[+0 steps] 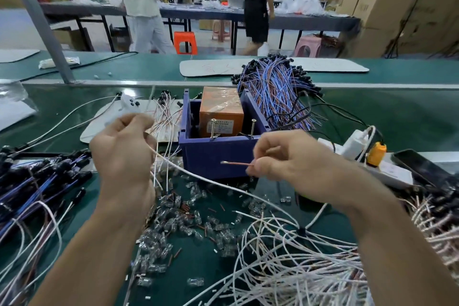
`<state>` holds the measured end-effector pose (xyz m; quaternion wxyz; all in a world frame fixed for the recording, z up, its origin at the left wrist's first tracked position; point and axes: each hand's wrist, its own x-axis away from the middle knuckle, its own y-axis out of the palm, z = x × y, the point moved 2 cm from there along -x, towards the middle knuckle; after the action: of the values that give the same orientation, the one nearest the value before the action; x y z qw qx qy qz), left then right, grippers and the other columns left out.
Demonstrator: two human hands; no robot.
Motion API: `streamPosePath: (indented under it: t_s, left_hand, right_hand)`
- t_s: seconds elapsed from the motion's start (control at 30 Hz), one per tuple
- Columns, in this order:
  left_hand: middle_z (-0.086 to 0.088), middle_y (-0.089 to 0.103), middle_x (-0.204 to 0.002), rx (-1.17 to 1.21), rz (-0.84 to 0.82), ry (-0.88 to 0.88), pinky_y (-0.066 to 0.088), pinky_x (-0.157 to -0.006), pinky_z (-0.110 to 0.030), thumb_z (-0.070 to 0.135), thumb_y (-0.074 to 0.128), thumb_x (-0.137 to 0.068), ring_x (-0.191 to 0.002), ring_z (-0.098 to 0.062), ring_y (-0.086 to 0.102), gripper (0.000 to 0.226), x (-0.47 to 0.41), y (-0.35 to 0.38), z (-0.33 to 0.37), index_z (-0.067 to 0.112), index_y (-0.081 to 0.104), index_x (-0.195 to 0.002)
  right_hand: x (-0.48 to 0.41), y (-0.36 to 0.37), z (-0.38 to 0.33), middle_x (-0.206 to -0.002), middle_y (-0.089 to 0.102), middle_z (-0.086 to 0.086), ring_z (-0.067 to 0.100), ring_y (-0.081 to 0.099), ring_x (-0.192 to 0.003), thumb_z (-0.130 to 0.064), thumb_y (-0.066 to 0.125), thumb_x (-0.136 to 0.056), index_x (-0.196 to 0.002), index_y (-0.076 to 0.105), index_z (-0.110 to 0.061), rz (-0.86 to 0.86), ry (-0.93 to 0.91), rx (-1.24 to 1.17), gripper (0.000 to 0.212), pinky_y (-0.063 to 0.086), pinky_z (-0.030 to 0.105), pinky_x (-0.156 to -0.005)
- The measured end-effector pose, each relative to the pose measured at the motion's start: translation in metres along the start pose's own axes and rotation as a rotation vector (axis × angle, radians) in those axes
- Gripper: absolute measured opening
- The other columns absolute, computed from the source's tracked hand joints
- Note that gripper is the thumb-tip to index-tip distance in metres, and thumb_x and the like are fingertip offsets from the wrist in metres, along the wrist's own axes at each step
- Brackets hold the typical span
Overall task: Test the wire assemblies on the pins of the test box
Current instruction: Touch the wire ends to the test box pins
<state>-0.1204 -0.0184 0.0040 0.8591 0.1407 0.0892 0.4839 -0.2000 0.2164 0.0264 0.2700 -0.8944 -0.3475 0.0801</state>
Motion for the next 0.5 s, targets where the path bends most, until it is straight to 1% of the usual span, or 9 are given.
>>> streamPosePath:
  t_s: [0.03, 0.1, 0.23, 0.27, 0.3, 0.4, 0.43, 0.47, 0.5]
  left_hand:
    - [0.012, 0.053, -0.051, 0.030, 0.009, -0.054, 0.030, -0.039, -0.018, 0.008, 0.071, -0.091, -0.043, -0.005, 0.041, 0.007, -0.003, -0.001, 0.000, 0.015, 0.072, -0.089]
    - [0.008, 0.055, -0.055, 0.057, 0.032, -0.111, 0.032, -0.039, -0.017, 0.011, 0.072, -0.093, -0.043, -0.004, 0.042, 0.010, -0.009, -0.005, -0.002, 0.013, 0.075, -0.101]
    - [0.009, 0.064, -0.060, -0.024, 0.065, -0.085, 0.039, -0.042, -0.017, 0.016, 0.073, -0.093, -0.044, -0.002, 0.046, 0.003, -0.018, -0.011, -0.004, 0.018, 0.075, -0.093]
    - [0.011, 0.066, -0.062, -0.144, 0.068, -0.046, 0.043, -0.045, -0.019, 0.022, 0.076, -0.092, -0.045, -0.001, 0.048, 0.002, -0.020, -0.014, -0.005, 0.020, 0.076, -0.092]
    - [0.012, 0.066, -0.060, -0.369, 0.071, 0.019, 0.045, -0.047, -0.024, 0.032, 0.079, -0.089, -0.047, -0.003, 0.049, 0.010, -0.024, -0.016, -0.006, 0.022, 0.077, -0.088]
    - [0.008, 0.054, -0.058, -1.399, 0.048, 0.196, 0.037, -0.055, -0.025, 0.072, 0.066, -0.084, -0.054, -0.014, 0.049, 0.050, -0.027, -0.020, -0.005, 0.025, 0.066, -0.067]
    - [0.003, 0.055, -0.060, -1.606, 0.051, 0.255, 0.037, -0.057, -0.027, 0.079, 0.058, -0.084, -0.057, -0.019, 0.053, 0.060, -0.024, -0.018, -0.001, 0.022, 0.064, -0.066]
    - [0.000, 0.056, -0.061, -1.686, 0.062, 0.354, 0.037, -0.057, -0.027, 0.082, 0.053, -0.085, -0.059, -0.021, 0.055, 0.067, -0.021, -0.015, 0.003, 0.019, 0.063, -0.065]
    - [0.000, 0.055, -0.057, -1.658, 0.064, 0.479, 0.032, -0.055, -0.025, 0.082, 0.052, -0.085, -0.056, -0.020, 0.054, 0.068, -0.017, -0.013, 0.008, 0.019, 0.061, -0.061]
  right_hand:
    - [-0.001, 0.008, 0.000, -0.086, 0.079, 0.005, 0.027, 0.076, -0.089, -0.009, 0.067, -0.097, -0.085, 0.063, -0.017, -0.057, 0.020, -0.030, 0.015, 0.059, 0.053, -0.089]
    - [-0.003, 0.023, 0.001, -0.086, 0.079, 0.007, 0.028, 0.076, -0.084, -0.008, 0.061, -0.099, -0.088, 0.059, -0.016, -0.147, 0.030, -0.074, 0.013, 0.059, 0.053, -0.086]
    - [-0.003, 0.039, 0.001, -0.080, 0.078, 0.007, 0.024, 0.072, -0.064, -0.016, 0.056, -0.101, -0.088, 0.057, -0.021, -0.212, 0.026, -0.020, 0.014, 0.056, 0.035, -0.061]
    - [-0.004, 0.039, 0.001, -0.077, 0.077, 0.006, 0.020, 0.066, -0.058, -0.017, 0.058, -0.100, -0.087, 0.057, -0.023, -0.202, 0.019, 0.015, 0.014, 0.053, 0.031, -0.056]
    - [-0.005, 0.038, 0.001, -0.073, 0.076, 0.005, 0.015, 0.060, -0.052, -0.018, 0.060, -0.099, -0.086, 0.059, -0.023, -0.170, 0.007, 0.054, 0.014, 0.048, 0.026, -0.051]
    - [-0.007, 0.034, -0.002, -0.066, 0.074, 0.001, 0.002, 0.046, -0.043, -0.020, 0.066, -0.093, -0.083, 0.064, -0.024, -0.038, -0.048, 0.113, 0.011, 0.036, 0.014, -0.044]
    - [-0.008, 0.033, -0.002, -0.066, 0.073, 0.001, 0.001, 0.047, -0.043, -0.020, 0.068, -0.092, -0.082, 0.065, -0.024, -0.018, -0.060, 0.106, 0.011, 0.036, 0.013, -0.044]
    - [-0.008, 0.032, -0.003, -0.067, 0.073, 0.000, 0.001, 0.050, -0.045, -0.020, 0.069, -0.091, -0.081, 0.067, -0.024, -0.013, -0.064, 0.103, 0.011, 0.038, 0.012, -0.047]
    - [-0.008, 0.032, -0.003, -0.068, 0.073, -0.002, 0.000, 0.054, -0.050, -0.019, 0.069, -0.091, -0.081, 0.069, -0.025, -0.020, -0.064, 0.108, 0.012, 0.041, 0.013, -0.050]
